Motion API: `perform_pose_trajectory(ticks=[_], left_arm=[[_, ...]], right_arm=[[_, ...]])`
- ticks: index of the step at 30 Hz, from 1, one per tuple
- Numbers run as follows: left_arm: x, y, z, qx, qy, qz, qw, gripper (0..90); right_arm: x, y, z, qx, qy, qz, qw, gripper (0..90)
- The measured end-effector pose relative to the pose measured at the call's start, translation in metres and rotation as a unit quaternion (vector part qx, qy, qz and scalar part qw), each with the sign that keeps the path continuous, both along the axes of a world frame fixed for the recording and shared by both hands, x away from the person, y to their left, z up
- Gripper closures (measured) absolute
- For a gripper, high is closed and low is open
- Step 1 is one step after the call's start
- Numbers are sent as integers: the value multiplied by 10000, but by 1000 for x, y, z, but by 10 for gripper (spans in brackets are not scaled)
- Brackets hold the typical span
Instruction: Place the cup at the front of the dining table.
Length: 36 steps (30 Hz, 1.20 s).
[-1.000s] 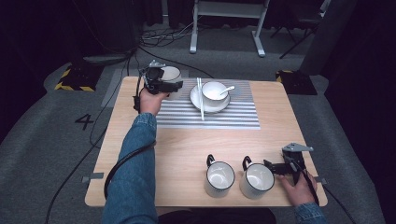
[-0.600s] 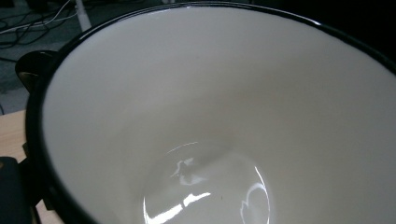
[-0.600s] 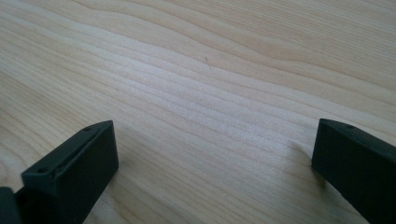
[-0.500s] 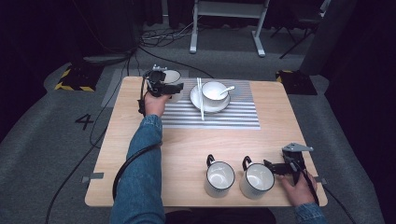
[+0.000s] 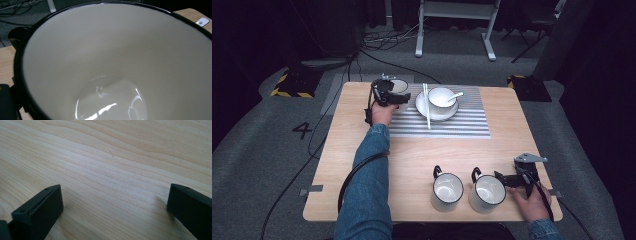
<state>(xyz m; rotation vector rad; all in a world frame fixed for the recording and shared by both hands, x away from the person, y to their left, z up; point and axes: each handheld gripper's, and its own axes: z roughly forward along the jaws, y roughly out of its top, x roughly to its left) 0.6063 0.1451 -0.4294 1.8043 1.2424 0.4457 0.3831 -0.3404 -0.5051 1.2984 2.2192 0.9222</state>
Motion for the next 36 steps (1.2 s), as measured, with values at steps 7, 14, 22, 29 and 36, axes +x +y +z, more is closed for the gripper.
perform_pose_trajectory(ticks=[7, 14, 22, 29, 36], left_arm=[[-1, 0, -26, -150, 90, -140, 9997, 33], [-6, -5, -44, -28, 97, -173, 9998, 33], [-18, -12, -50, 297, -261, -210, 9990, 30], [-26, -13, -60, 412, -646, -285, 9967, 30], [-24, -14, -57, 247, -510, -146, 9983, 21]], right_arm=[[0, 0, 0, -5, -3, -2, 10000, 6], [0, 1, 0, 5, 12, -50, 10000, 6], [0, 1, 0, 8, 0, -62, 10000, 6], [0, 1, 0, 5, 6, -55, 10000, 6], [0, 1, 0, 2, 4, -53, 10000, 6]])
